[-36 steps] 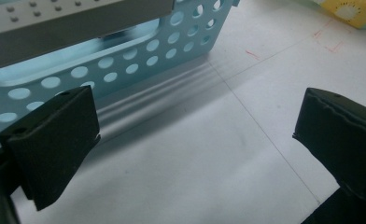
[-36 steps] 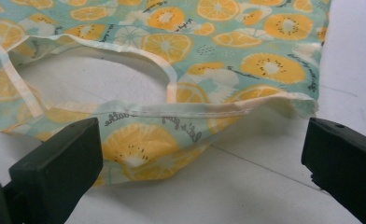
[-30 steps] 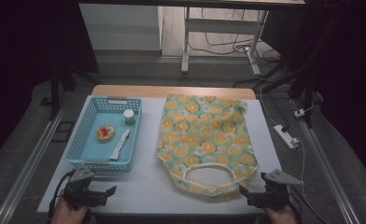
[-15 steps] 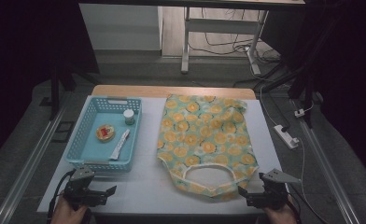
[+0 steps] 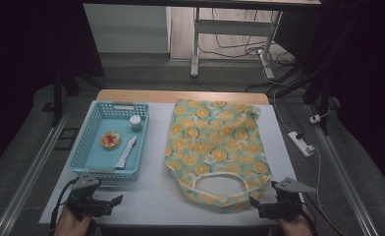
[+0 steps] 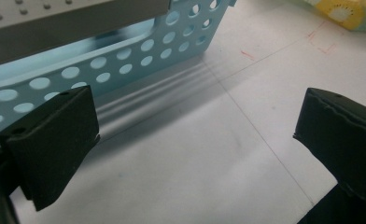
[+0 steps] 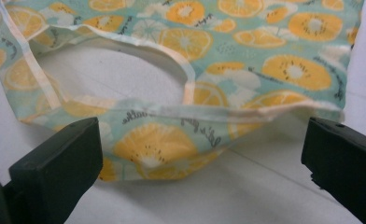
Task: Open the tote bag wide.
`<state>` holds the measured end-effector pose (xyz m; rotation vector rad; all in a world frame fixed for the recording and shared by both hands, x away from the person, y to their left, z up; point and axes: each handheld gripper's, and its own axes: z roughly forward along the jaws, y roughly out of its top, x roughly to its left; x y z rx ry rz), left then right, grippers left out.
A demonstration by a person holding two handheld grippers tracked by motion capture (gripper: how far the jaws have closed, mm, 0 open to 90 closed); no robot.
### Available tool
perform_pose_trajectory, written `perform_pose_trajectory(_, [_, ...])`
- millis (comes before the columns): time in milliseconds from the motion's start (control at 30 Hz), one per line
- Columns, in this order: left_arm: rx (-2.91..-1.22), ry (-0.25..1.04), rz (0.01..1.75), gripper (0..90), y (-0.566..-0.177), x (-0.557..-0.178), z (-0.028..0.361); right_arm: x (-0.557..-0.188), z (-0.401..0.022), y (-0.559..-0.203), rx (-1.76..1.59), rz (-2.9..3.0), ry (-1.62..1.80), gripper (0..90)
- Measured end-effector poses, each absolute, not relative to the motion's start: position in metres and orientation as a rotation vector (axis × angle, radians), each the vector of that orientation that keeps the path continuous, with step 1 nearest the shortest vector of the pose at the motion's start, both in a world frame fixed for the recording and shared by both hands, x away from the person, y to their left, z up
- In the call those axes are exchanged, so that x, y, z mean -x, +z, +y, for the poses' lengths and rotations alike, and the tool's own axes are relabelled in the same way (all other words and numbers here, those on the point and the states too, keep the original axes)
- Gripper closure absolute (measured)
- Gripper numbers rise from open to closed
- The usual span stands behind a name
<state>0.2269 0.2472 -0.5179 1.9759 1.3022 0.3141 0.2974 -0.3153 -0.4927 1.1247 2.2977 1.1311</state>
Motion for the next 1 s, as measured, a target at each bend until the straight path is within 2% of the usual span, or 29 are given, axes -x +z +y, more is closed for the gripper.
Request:
perform_pose_trajectory(333, [-2.001, 0.265, 1.28, 0.5, -0.519, -0.23, 0.247, -0.299, -0.312, -0.491, -1.059, 2.325, 1.123, 0.0])
perform_pose_trajectory(1000, [-2.017, 0.249, 1.265, 0.5, -0.52, -0.231, 0.246, -0.3, -0.28, -0.477, -0.964, 2.429, 1.12, 0.0])
